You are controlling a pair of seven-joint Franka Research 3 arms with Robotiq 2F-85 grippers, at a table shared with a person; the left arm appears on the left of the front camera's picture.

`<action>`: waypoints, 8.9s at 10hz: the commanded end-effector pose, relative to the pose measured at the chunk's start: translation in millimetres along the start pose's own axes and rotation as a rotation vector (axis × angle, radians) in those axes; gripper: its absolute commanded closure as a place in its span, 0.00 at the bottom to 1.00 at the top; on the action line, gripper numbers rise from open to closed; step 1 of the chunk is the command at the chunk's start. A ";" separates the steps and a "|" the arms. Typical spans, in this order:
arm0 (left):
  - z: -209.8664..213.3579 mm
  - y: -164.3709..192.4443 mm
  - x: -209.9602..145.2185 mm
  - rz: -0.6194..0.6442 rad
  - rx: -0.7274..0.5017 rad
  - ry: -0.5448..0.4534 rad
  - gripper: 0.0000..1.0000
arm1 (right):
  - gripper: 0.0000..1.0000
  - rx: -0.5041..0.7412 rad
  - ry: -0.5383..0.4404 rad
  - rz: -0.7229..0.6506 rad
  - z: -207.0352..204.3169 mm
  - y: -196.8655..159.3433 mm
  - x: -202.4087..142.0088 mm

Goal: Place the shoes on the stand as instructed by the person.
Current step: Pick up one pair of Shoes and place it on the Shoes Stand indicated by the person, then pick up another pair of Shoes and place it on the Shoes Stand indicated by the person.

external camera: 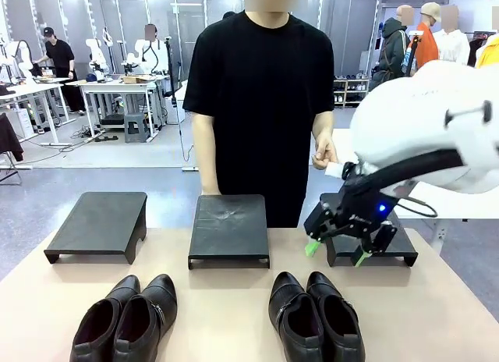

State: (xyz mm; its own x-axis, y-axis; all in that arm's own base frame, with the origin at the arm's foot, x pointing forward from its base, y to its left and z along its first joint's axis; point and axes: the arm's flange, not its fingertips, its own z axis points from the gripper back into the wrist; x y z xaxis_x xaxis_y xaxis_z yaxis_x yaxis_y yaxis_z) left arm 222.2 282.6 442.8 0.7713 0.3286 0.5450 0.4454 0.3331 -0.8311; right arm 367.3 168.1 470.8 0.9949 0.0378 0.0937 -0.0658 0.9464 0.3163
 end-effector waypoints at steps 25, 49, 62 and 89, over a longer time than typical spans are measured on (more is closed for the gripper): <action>2.3 0.3 -0.2 -0.018 -0.019 -0.006 0.00 | 1.00 -0.321 -0.060 0.014 -79.9 19.6 -27.7; 2.3 0.3 -0.2 -0.018 -0.019 -0.006 0.00 | 0.93 -0.377 -0.362 0.082 53.4 -131.0 112.1; 2.3 0.3 -0.2 -0.018 -0.019 -0.006 0.00 | 0.93 -0.328 -0.426 0.052 -14.2 -147.3 198.6; 2.3 0.3 -0.2 -0.018 -0.019 -0.006 0.00 | 0.00 -0.294 -0.406 -0.002 -28.8 -160.8 209.2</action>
State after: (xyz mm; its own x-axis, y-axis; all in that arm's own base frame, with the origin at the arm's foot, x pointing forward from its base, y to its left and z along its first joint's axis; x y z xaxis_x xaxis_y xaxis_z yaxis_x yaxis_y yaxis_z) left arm 221.8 282.6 442.7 0.7714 0.3291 0.5446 0.4449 0.3329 -0.8314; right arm 588.6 31.1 413.3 0.8808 -0.0302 0.4725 0.0174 0.9994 0.0315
